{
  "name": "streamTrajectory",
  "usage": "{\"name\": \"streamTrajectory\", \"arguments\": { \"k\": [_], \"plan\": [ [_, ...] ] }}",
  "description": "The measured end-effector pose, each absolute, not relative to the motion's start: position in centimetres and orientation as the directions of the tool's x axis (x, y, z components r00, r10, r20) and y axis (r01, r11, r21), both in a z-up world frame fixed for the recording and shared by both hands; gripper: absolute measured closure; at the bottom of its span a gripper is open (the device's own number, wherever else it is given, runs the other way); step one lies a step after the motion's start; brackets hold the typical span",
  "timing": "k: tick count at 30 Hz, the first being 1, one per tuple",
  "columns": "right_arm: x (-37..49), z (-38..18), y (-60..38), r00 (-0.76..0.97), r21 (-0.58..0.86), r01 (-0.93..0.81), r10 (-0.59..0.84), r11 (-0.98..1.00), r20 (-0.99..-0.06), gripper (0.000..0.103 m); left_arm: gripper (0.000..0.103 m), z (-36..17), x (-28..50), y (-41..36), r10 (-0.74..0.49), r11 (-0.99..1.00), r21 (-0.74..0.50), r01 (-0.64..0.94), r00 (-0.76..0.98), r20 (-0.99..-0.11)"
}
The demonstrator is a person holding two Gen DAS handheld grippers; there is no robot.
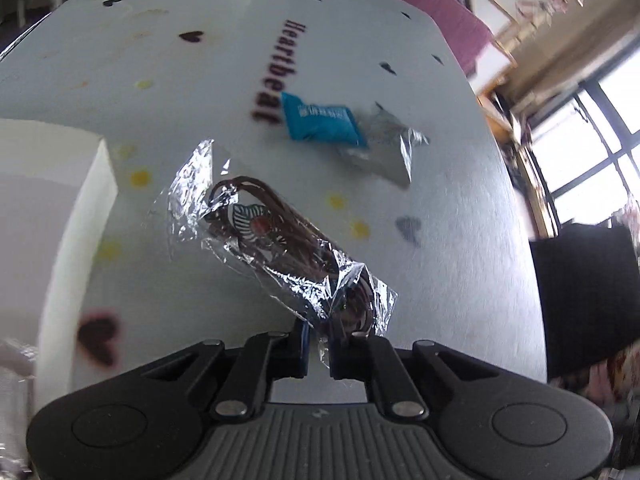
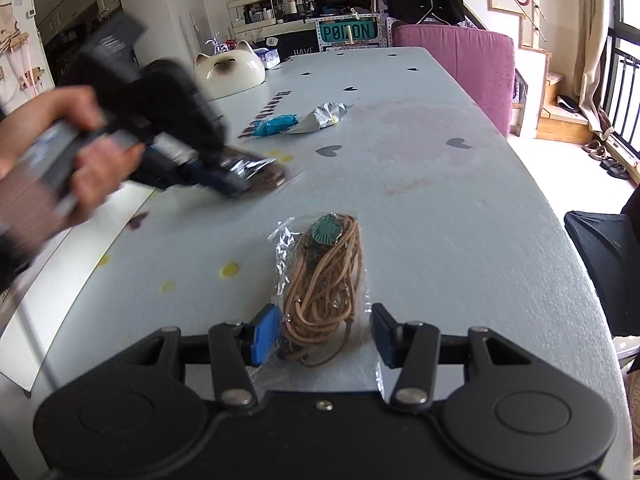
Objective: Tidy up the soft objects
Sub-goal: 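Carry the foil bag with the left tool while the right tool carries the tan cord bag to the box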
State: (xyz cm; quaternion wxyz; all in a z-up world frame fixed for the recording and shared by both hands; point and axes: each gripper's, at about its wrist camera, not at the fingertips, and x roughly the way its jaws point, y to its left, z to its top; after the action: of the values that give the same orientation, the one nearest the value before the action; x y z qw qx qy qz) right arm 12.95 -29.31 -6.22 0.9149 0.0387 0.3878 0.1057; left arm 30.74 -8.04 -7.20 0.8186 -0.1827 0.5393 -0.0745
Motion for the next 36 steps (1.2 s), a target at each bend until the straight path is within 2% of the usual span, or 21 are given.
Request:
{"name": "streamTrajectory", "arguments": {
  "k": [8,10,14,16,17,18,22,24,25,29,36],
  "plan": [
    [13.1,-6.2,-29.2,0.676,0.146,-0.167,0.221,0.975,-0.703,0.053,0.093,-6.5,24.8,-7.0,-0.324,0.935,-0.257,0.244,0.294,-0.899],
    [13.1,-6.2,-29.0,0.674,0.139,-0.18,0.225,0.974,-0.703,0.056,0.093,-6.4,23.4,-7.2,-0.323,0.915,-0.226,0.335,0.27,-0.907],
    [12.7,-5.8,-27.5,0.667,0.082,-0.251,0.234,0.964,-0.707,0.06,0.093,-6.2,21.0,-7.9,-0.33,0.841,-0.182,0.51,0.216,-0.919],
    [12.3,-5.6,-26.5,0.654,0.078,-0.302,0.266,0.95,-0.708,0.062,0.088,-6.2,20.3,-7.9,-0.331,0.818,-0.175,0.548,0.2,-0.922],
    [12.1,-5.6,-26.1,0.645,0.082,-0.326,0.285,0.942,-0.709,0.062,0.087,-6.2,20.1,-7.7,-0.327,0.824,-0.172,0.54,0.206,-0.922],
    [11.9,-5.5,-25.7,0.637,0.085,-0.346,0.3,0.934,-0.71,0.063,0.081,-6.1,20.2,-7.5,-0.327,0.834,-0.173,0.524,0.216,-0.92],
    [10.9,-5.3,-24.4,0.616,0.103,-0.39,0.343,0.915,-0.709,0.065,0.039,-5.5,20.4,-6.6,-0.33,0.882,-0.189,0.431,0.279,-0.902],
    [10.4,-5.3,-23.8,0.6,0.124,-0.415,0.374,0.901,-0.707,0.065,0.025,-4.9,20.9,-6.2,-0.334,0.903,-0.207,0.376,0.316,-0.888],
    [10.2,-5.2,-23.6,0.592,0.13,-0.429,0.387,0.894,-0.707,0.065,0.023,-4.7,21.0,-6.2,-0.332,0.913,-0.21,0.351,0.337,-0.881],
    [9.5,-4.9,-23.0,0.587,0.126,-0.447,0.397,0.886,-0.706,0.065,0.022,-4.3,21.8,-6.7,-0.277,0.943,-0.167,0.288,0.398,-0.874],
    [10.0,-4.9,-24.7,0.637,0.081,-0.292,0.257,0.953,-0.727,0.064,0.022,-5.2,21.4,-8.4,-0.181,0.951,-0.045,0.306,0.434,-0.882]
  ]
}}
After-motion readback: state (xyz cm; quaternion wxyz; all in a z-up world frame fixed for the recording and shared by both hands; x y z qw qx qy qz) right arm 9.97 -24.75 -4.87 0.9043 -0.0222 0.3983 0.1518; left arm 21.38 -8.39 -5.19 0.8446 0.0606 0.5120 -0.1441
